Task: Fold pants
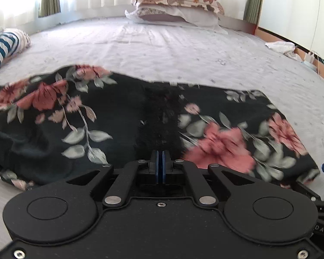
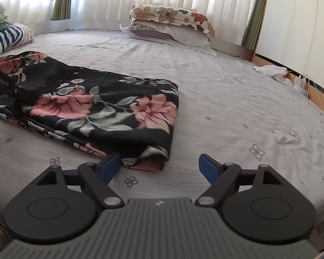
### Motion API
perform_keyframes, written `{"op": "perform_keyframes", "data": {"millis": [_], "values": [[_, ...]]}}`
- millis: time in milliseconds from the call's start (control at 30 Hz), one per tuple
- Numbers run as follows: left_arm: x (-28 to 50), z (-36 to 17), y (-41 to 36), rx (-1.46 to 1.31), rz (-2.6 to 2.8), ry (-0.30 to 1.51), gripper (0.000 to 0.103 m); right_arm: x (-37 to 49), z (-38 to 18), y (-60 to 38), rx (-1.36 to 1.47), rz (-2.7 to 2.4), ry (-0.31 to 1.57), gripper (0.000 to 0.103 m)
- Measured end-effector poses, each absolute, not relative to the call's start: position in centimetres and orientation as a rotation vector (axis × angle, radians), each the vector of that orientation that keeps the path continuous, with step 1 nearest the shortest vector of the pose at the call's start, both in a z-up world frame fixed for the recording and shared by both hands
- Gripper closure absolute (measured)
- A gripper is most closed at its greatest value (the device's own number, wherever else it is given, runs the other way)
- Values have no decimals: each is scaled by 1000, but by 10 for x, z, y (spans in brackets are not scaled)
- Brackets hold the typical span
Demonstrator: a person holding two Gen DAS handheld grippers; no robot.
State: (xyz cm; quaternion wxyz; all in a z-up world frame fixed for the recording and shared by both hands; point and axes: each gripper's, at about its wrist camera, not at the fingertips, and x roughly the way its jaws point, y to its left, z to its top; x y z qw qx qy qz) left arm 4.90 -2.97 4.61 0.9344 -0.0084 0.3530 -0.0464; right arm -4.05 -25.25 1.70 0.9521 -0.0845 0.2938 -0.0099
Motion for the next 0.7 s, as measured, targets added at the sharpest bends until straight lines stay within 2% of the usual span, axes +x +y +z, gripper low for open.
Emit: {"op": "perform_keyframes", "data": {"millis": [133, 200, 233, 267, 400, 533, 700], "values": [[52, 48, -25, -11, -99, 727, 94, -41, 19, -262, -165, -37, 608, 13], [50, 48, -20, -49, -152, 731, 83, -45, 20, -268, -160, -43, 608, 13], [49, 47, -18, -75, -181, 733, 60, -47, 21, -271, -161, -50, 610, 13], [48, 47, -16, -105, -198, 733, 43, -49, 20, -273, -164, -58, 613, 13], [49, 48, -24, -141, -249, 728, 39, -49, 18, -277, -160, -84, 617, 13], [47, 49, -44, -48, -240, 698, 18, -46, 16, -276, -164, -103, 612, 13], [43, 39, -53, 64, -91, 667, 8, -44, 14, -275, -155, -113, 611, 13]]}}
